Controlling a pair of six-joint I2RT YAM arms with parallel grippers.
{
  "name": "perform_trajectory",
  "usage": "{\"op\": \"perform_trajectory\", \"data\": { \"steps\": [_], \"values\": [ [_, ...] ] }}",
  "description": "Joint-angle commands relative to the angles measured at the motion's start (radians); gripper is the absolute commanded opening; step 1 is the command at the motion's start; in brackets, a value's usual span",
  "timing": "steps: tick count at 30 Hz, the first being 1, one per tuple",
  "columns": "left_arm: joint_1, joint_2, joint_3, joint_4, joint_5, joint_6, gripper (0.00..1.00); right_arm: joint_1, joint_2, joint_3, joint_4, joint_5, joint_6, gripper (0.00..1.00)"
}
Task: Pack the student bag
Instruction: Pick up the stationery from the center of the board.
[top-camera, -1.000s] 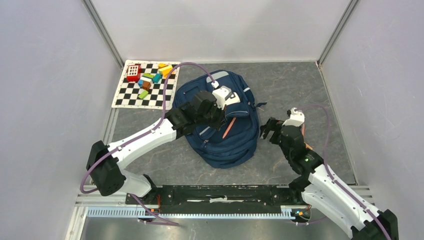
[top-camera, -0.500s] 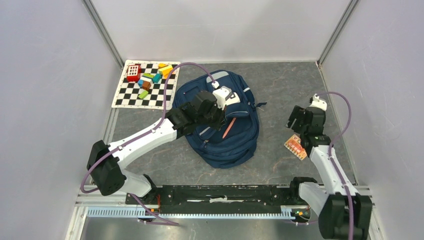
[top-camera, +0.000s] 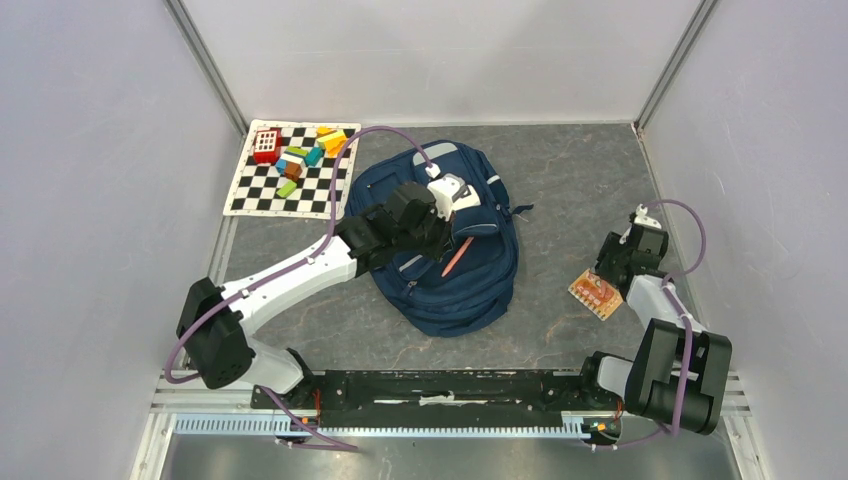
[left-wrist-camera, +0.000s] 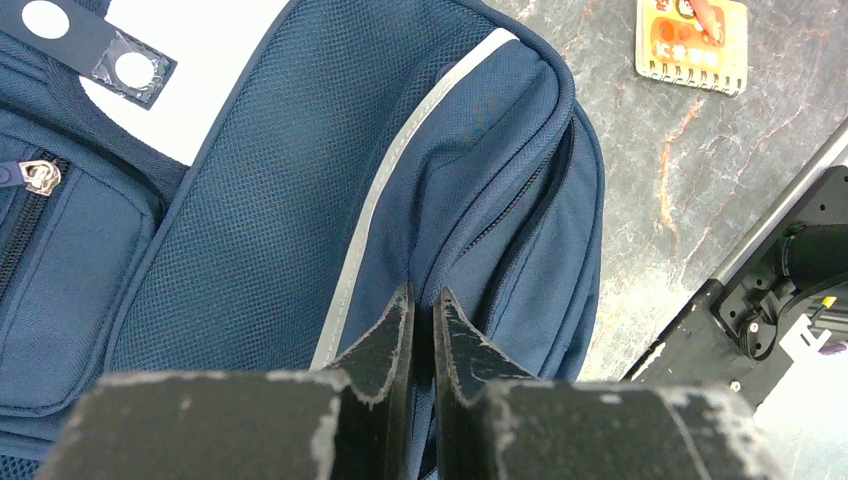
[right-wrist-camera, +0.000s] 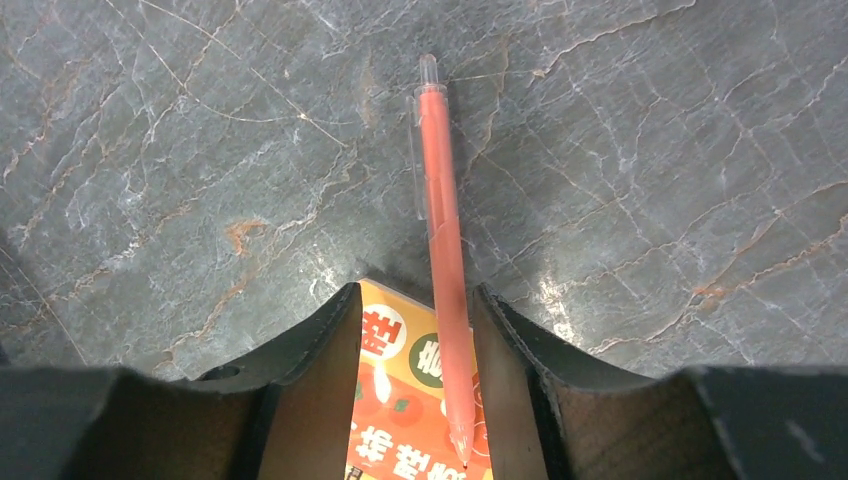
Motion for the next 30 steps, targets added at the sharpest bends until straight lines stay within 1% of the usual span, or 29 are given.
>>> {"op": "perform_trajectory", "data": {
  "steps": [1, 4, 8, 12, 17, 20, 22, 29, 30],
  "values": [
    [0.01, 0.011, 0.045, 0.066, -0.001, -0.042, 0.02, 0.0, -0.011, -0.02, 0.046, 0.007, -0.069, 0.48],
    [0.011, 0.013, 0.045, 0.066, 0.001, -0.044, 0.02, -0.001, -0.02, -0.028, 0.042, 0.068, -0.086, 0.46],
    [0.011, 0.015, 0.045, 0.066, 0.001, -0.044, 0.02, 0.0, -0.006, -0.022, 0.042, 0.106, -0.103, 0.44],
    [0.011, 0.014, 0.045, 0.065, 0.0, -0.044, 0.02, -0.003, 0.02, -0.004, 0.05, 0.093, -0.101, 0.39],
    [0.011, 0.013, 0.046, 0.064, 0.001, -0.044, 0.02, -0.001, 0.051, 0.009, 0.072, 0.074, -0.101, 0.38],
    [0.012, 0.008, 0.047, 0.063, -0.002, -0.041, 0.02, -0.001, 0.07, 0.014, 0.078, 0.063, -0.099, 0.34],
    [0.012, 0.007, 0.047, 0.063, -0.005, -0.04, 0.02, -0.002, 0.075, 0.013, 0.084, 0.06, -0.098, 0.3],
    [0.017, 0.002, 0.047, 0.063, -0.007, -0.039, 0.02, -0.001, 0.042, 0.015, 0.094, 0.061, -0.098, 0.02],
    [0.018, 0.001, 0.047, 0.063, -0.007, -0.039, 0.02, -0.002, 0.033, 0.017, 0.092, 0.057, -0.096, 0.0]
  ]
}}
